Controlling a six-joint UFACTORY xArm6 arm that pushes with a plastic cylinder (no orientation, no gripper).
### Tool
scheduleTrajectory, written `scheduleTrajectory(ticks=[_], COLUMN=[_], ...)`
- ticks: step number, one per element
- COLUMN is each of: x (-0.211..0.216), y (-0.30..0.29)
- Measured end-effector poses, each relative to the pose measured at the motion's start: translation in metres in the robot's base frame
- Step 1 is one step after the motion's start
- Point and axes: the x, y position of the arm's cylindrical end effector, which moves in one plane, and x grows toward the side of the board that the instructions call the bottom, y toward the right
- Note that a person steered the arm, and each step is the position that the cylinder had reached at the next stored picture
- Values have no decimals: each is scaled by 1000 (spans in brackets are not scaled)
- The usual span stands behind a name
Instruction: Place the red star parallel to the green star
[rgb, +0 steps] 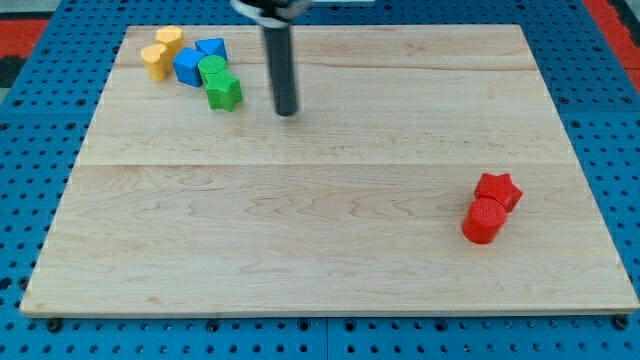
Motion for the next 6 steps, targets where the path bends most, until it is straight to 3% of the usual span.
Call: scheduleTrajectory(ticks=[2, 3, 4, 5, 6], x=[47, 106, 164, 188, 177], y=[232, 308, 311, 288, 282])
